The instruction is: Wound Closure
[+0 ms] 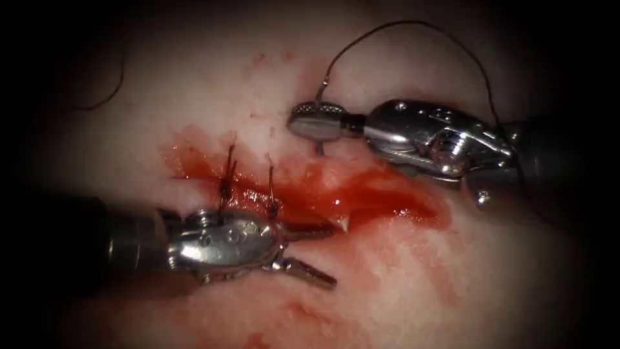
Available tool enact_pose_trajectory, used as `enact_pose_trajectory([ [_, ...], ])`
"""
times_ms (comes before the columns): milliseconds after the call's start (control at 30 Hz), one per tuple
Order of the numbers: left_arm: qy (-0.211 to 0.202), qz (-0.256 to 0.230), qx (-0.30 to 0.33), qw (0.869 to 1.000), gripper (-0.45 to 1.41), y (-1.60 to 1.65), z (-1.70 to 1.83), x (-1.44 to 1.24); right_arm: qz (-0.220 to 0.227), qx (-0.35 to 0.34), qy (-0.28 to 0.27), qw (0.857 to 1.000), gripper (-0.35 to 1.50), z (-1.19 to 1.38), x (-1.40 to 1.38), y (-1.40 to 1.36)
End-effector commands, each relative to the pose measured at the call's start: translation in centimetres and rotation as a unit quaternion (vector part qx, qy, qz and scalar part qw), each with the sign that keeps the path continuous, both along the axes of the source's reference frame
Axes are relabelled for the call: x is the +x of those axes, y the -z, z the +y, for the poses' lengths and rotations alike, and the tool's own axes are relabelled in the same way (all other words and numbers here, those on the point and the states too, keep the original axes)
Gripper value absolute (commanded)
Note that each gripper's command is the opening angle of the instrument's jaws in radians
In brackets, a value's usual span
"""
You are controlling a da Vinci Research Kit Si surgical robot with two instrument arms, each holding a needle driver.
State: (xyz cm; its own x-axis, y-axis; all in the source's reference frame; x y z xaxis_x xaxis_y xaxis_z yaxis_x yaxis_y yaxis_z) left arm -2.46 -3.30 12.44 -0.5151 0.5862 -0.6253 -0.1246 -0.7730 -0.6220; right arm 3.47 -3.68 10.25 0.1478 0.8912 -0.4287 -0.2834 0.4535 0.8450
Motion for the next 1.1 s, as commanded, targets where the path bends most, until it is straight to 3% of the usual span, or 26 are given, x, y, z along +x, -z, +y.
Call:
enact_pose_trajectory([
  [33,0.000,0.000,0.000,1.000,0.54,-0.05,-0.04,-0.05,0.002,0.006,0.004,1.000,-0.35,-0.04,0.07,0.00],
  [400,0.000,0.000,0.000,1.000,0.52,-0.05,-0.04,-0.05,-0.002,0.019,0.017,1.000,-0.35,-0.29,-0.01,0.07],
  [667,0.000,0.000,0.000,1.000,0.52,-0.05,-0.04,-0.05,-0.003,0.021,0.016,1.000,-0.35,-0.30,-0.06,0.07],
  [700,0.000,0.000,0.000,1.000,0.52,-0.05,-0.04,-0.05,-0.010,-0.012,0.008,1.000,0.25,-0.28,-0.05,0.06],
  [733,0.000,0.000,0.000,1.000,0.52,-0.05,-0.04,-0.05,-0.010,-0.012,0.008,1.000,0.25,-0.28,-0.05,0.06],
  [833,0.000,0.000,0.000,1.000,0.52,-0.06,-0.05,-0.06,-0.028,-0.062,-0.005,0.998,0.89,-0.19,-0.02,0.04],
  [867,0.000,0.000,0.000,1.000,0.52,-0.06,-0.05,-0.06,-0.033,-0.068,-0.010,0.997,1.03,-0.16,-0.01,0.04],
  [933,-0.001,0.002,0.000,1.000,0.52,-0.06,-0.05,-0.06,-0.033,-0.079,-0.017,0.996,1.14,-0.08,-0.01,0.05],
  [1100,-0.001,0.002,0.000,1.000,0.52,-0.05,-0.05,-0.06,-0.026,-0.118,-0.020,0.992,1.11,0.12,-0.01,0.14],
])
